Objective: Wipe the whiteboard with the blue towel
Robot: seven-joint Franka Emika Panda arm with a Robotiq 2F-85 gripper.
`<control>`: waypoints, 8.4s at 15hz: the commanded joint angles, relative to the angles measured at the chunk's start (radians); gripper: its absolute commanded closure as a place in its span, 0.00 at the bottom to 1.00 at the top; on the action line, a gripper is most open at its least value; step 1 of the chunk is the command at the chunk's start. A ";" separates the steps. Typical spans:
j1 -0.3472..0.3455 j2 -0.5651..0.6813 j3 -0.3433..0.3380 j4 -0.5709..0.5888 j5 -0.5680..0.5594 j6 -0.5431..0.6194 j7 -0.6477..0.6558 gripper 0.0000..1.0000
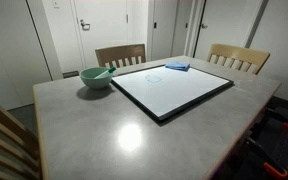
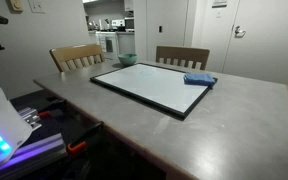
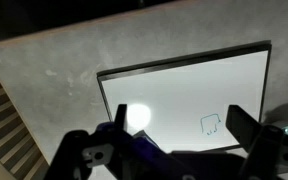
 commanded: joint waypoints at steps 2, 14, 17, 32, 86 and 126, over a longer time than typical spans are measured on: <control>-0.003 0.002 0.002 0.003 0.002 -0.003 -0.002 0.00; 0.075 0.088 -0.116 0.002 0.002 0.101 -0.255 0.00; 0.109 0.149 -0.157 0.021 0.001 0.138 -0.374 0.00; 0.109 0.592 -0.179 0.243 0.071 0.287 -0.853 0.00; -0.220 1.801 0.274 1.191 0.278 0.422 -1.090 0.00; -0.162 1.905 0.257 1.329 0.104 0.317 -0.929 0.97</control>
